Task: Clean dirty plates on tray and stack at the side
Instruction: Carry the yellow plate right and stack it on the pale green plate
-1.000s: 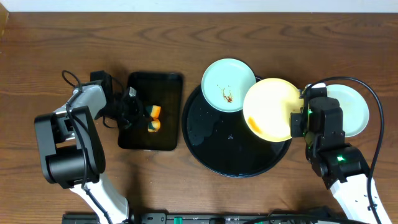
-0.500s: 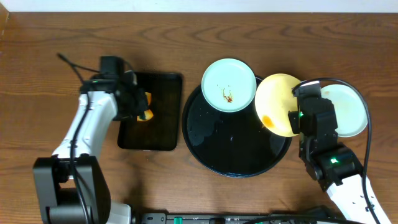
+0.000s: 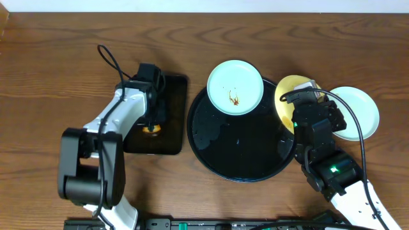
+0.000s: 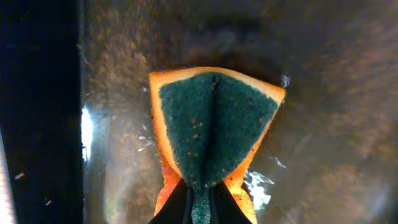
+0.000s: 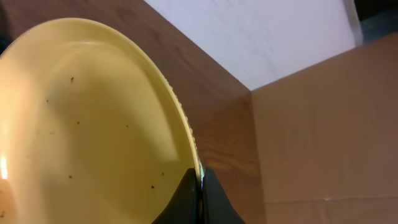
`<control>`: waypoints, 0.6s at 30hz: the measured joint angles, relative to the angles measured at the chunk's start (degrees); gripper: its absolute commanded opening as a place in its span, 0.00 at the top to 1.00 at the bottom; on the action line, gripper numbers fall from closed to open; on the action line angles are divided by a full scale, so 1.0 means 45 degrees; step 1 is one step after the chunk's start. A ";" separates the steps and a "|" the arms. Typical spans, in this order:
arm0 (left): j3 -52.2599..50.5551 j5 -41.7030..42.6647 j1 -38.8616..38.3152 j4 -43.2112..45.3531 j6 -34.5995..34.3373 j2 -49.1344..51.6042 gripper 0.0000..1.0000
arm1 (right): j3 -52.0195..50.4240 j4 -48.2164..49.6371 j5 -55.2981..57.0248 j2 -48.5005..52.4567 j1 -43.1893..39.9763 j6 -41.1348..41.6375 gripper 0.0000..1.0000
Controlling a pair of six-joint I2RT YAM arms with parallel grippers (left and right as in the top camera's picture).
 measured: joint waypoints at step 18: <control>0.0029 0.4046 0.0015 -0.0049 0.0792 -0.1103 0.92 | 0.0000 -0.0772 -0.1666 0.0034 -0.1763 0.3852 0.99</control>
